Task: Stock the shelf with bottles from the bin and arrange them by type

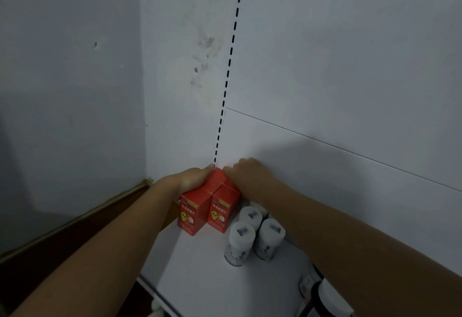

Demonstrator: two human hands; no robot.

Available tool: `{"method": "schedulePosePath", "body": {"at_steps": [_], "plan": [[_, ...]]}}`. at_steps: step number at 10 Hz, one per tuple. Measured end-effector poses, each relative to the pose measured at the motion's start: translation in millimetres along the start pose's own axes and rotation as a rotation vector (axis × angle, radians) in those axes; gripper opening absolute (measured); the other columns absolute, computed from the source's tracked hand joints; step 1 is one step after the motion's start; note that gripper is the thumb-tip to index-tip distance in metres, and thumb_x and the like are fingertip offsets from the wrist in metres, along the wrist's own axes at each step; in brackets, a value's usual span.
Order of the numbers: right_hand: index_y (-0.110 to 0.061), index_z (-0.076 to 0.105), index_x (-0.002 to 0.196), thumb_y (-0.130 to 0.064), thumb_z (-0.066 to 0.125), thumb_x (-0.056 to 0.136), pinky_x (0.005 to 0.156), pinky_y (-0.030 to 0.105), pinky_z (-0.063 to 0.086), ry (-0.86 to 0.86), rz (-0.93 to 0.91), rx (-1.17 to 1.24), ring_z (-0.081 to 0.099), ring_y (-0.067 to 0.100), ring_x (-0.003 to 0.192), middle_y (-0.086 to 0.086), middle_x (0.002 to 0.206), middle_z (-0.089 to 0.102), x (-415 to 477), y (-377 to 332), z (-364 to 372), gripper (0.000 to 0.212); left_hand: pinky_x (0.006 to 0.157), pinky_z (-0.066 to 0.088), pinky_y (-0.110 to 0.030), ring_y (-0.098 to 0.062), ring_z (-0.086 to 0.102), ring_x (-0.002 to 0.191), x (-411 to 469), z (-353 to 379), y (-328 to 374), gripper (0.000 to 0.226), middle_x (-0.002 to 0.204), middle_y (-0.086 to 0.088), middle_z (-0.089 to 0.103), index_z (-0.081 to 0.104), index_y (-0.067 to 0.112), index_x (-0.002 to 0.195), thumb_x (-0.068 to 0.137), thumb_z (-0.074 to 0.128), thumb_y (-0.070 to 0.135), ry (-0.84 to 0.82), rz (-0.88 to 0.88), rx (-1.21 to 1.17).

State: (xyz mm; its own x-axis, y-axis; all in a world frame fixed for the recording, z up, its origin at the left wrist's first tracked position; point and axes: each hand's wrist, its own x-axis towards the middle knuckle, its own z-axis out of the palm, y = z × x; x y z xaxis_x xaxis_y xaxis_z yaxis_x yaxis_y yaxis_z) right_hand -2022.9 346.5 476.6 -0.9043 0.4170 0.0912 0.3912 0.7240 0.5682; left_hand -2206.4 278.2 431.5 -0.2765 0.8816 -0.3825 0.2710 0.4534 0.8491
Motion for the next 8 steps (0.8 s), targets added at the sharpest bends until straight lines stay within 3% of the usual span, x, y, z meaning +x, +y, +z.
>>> {"method": "schedulePosePath", "body": {"at_steps": [1, 3, 5, 6, 7, 8], "plan": [[-0.016, 0.052, 0.126, -0.021, 0.06, 0.099, 0.092, 0.042, 0.05, -0.044, 0.006, 0.065, 0.064, 0.031, 0.109, 0.008, 0.117, 0.067, -1.4, -0.3, -2.0, 0.029, 0.075, 0.06, -0.034, -0.029, 0.078, 0.088, 1.5, -1.1, -2.0, 0.064, 0.103, -0.016, 0.078, 0.069, 0.009, 0.12, 0.107, 0.037, 0.063, -0.01, -0.001, 0.02], [-0.015, 0.056, 0.123, -0.022, 0.066, 0.096, 0.092, 0.041, 0.05, -0.045, 0.01, 0.115, 0.066, 0.03, 0.108, 0.009, 0.117, 0.066, -5.7, -8.0, -4.5, 0.029, 0.096, 0.059, -0.043, -0.028, 0.076, 0.095, 3.5, -0.5, -0.7, 0.058, 0.106, -0.013, 0.076, 0.069, 0.01, 0.12, 0.11, 0.035, 0.056, 0.002, 0.063, 0.239], [-0.014, 0.055, 0.123, -0.022, 0.065, 0.098, 0.092, 0.041, 0.049, -0.014, 0.086, 0.135, 0.066, 0.029, 0.107, 0.009, 0.117, 0.066, -15.8, -14.2, -4.8, 0.028, 0.089, 0.053, -0.036, -0.024, 0.071, 0.096, 0.9, 2.6, 5.2, 0.061, 0.115, -0.015, 0.073, 0.07, 0.008, 0.119, 0.112, 0.03, 0.053, 0.049, 0.161, 0.497], [-0.014, 0.055, 0.122, -0.017, 0.059, 0.1, 0.089, 0.04, 0.048, 0.042, 0.115, 0.168, 0.064, 0.029, 0.106, 0.009, 0.116, 0.064, -27.0, -13.2, -6.9, 0.023, 0.101, 0.051, -0.043, -0.027, 0.065, 0.119, -3.3, 6.3, 6.7, 0.056, 0.138, -0.012, 0.065, 0.061, 0.016, 0.138, 0.11, 0.034, 0.057, 0.236, 0.207, 0.722], [-0.015, 0.055, 0.12, -0.014, 0.066, 0.093, 0.083, 0.038, 0.046, 0.114, 0.114, 0.191, 0.062, 0.027, 0.102, 0.007, 0.111, 0.062, -42.1, -12.8, -7.4, 0.03, 0.108, 0.048, -0.047, -0.026, 0.055, 0.135, -15.6, 8.9, 9.7, 0.052, 0.152, -0.003, 0.055, 0.049, 0.027, 0.15, 0.107, 0.042, 0.056, 0.401, 0.328, 0.762], [-0.018, 0.056, 0.117, -0.017, 0.07, 0.089, 0.081, 0.037, 0.045, 0.149, 0.171, 0.27, 0.061, 0.025, 0.099, 0.005, 0.107, 0.062, -55.9, -8.5, -9.3, 0.031, 0.106, 0.05, -0.047, -0.021, 0.06, 0.126, -31.0, 2.7, 17.9, 0.042, 0.146, 0.002, 0.06, 0.056, 0.029, 0.143, 0.107, 0.049, 0.05, 0.512, 0.493, 0.512]]}}
